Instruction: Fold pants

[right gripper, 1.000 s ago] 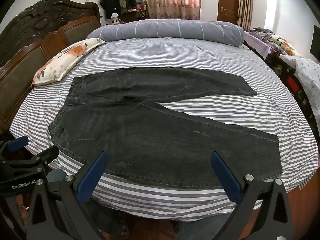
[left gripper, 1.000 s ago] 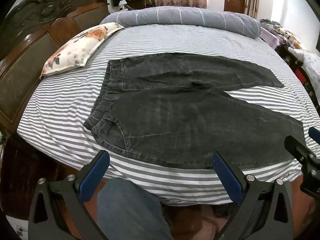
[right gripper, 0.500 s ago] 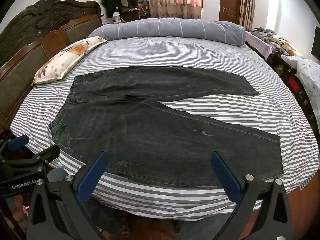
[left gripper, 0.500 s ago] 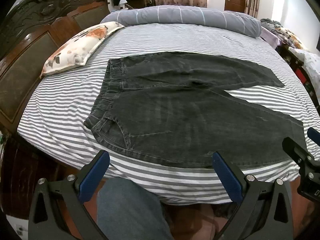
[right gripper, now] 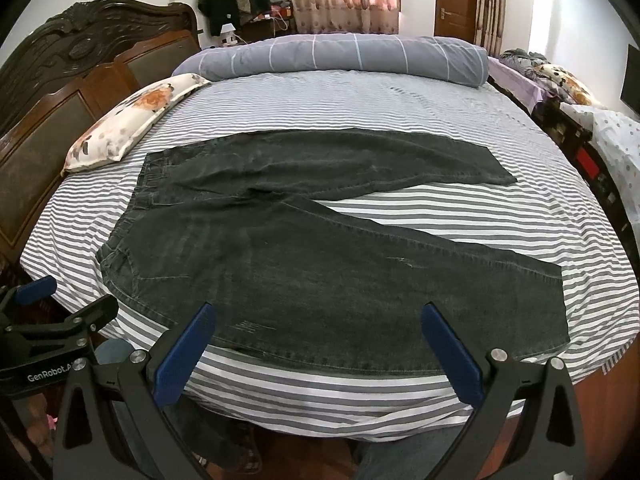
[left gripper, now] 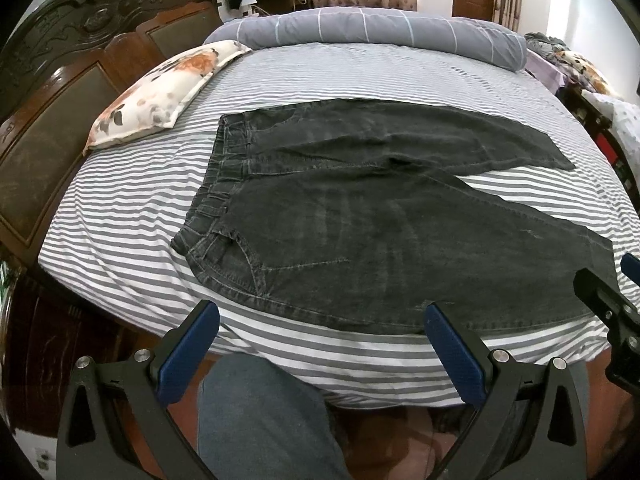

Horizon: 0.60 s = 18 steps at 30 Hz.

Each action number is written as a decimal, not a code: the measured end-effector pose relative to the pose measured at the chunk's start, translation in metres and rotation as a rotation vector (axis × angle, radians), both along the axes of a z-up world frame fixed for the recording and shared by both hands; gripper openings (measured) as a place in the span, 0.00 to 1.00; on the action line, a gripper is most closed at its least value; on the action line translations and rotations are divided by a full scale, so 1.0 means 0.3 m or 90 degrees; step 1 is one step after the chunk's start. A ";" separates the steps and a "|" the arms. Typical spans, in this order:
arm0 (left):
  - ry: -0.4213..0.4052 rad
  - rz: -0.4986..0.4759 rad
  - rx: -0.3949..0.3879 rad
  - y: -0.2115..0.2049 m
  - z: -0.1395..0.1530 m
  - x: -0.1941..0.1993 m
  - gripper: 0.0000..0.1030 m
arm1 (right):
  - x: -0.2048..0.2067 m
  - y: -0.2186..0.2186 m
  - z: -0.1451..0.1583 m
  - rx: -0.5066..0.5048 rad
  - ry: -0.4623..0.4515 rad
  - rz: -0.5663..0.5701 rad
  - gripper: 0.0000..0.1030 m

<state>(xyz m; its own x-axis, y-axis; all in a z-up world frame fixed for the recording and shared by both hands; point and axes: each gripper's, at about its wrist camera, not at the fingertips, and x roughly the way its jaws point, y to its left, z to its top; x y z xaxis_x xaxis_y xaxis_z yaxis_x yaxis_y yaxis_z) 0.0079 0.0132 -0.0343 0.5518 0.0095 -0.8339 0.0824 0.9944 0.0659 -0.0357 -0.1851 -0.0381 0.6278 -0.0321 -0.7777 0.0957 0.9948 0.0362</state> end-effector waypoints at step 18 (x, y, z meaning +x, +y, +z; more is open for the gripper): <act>-0.009 -0.008 0.011 -0.019 -0.004 0.024 0.99 | 0.021 -0.050 -0.015 0.013 0.005 -0.018 0.99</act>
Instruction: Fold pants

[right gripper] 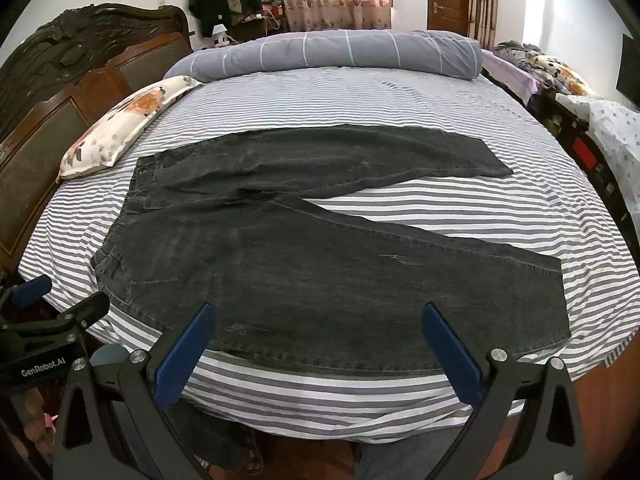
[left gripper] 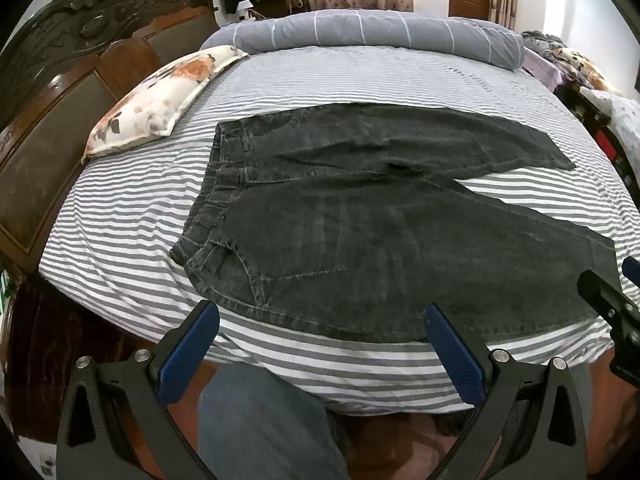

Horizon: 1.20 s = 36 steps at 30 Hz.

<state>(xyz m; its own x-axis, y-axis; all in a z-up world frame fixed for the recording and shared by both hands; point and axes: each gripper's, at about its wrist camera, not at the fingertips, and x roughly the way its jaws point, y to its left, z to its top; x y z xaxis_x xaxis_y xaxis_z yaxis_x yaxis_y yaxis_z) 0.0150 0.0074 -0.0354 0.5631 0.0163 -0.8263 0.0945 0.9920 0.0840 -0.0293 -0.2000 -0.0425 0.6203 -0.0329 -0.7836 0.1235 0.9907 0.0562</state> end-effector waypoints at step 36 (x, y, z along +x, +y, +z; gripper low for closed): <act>0.014 0.079 -0.072 0.224 -0.032 0.271 0.76 | 0.096 -0.046 -0.066 0.016 0.017 -0.012 0.99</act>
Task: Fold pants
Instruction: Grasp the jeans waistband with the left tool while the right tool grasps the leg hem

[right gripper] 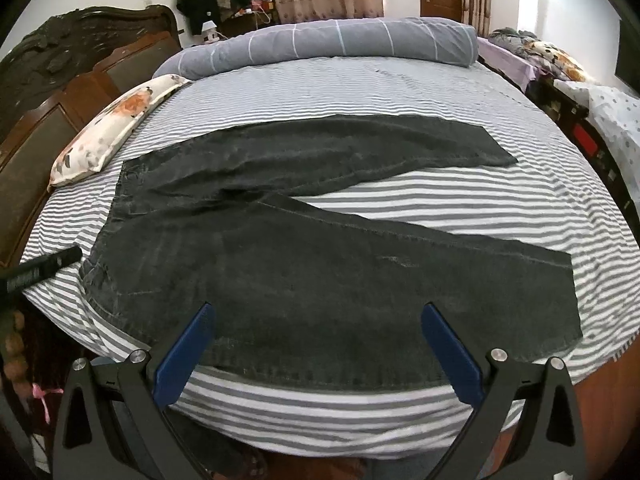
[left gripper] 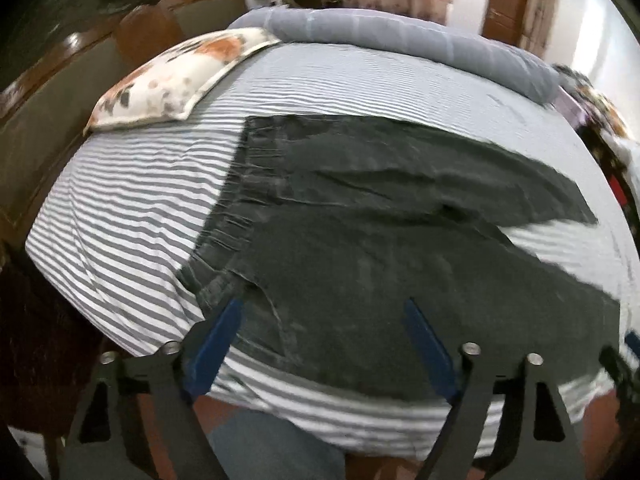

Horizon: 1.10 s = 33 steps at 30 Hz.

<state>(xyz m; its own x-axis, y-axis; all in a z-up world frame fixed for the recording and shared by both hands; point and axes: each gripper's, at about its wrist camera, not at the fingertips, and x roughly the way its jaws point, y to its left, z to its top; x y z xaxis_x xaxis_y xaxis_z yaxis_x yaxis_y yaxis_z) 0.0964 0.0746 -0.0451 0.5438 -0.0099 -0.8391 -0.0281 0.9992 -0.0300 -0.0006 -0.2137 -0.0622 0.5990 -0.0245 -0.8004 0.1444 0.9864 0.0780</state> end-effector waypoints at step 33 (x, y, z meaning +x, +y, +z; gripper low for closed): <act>0.000 0.002 -0.265 0.479 -0.359 0.862 0.34 | 0.451 0.064 -0.295 -0.023 0.105 0.024 0.99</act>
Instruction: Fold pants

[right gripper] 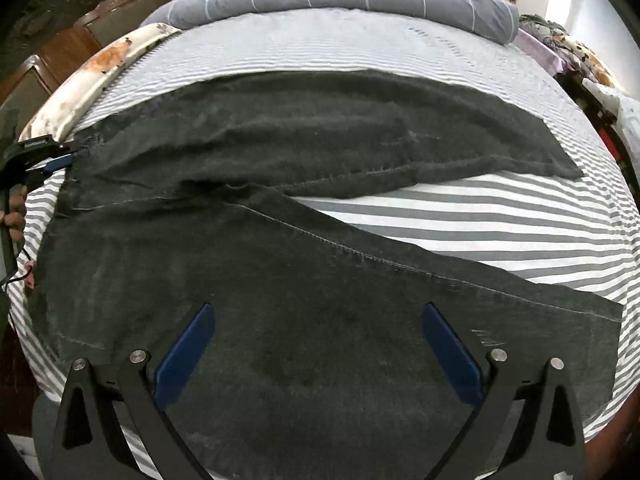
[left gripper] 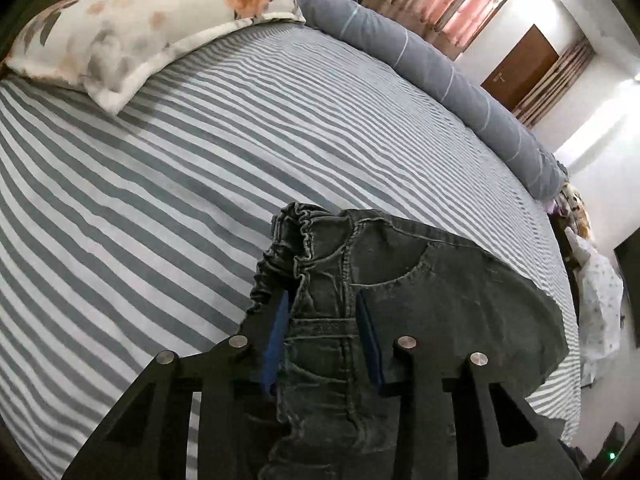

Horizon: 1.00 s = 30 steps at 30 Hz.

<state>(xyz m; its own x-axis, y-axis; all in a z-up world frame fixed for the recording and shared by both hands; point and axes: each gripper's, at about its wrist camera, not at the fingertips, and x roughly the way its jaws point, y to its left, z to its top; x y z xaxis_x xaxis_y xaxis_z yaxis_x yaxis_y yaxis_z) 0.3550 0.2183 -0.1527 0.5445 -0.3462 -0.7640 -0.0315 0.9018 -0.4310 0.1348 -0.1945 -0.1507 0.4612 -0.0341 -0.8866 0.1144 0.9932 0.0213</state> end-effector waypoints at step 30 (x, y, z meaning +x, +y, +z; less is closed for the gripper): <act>-0.129 0.017 -0.067 -0.016 0.098 0.042 0.05 | 0.730 -0.044 0.146 0.029 -0.059 0.297 0.99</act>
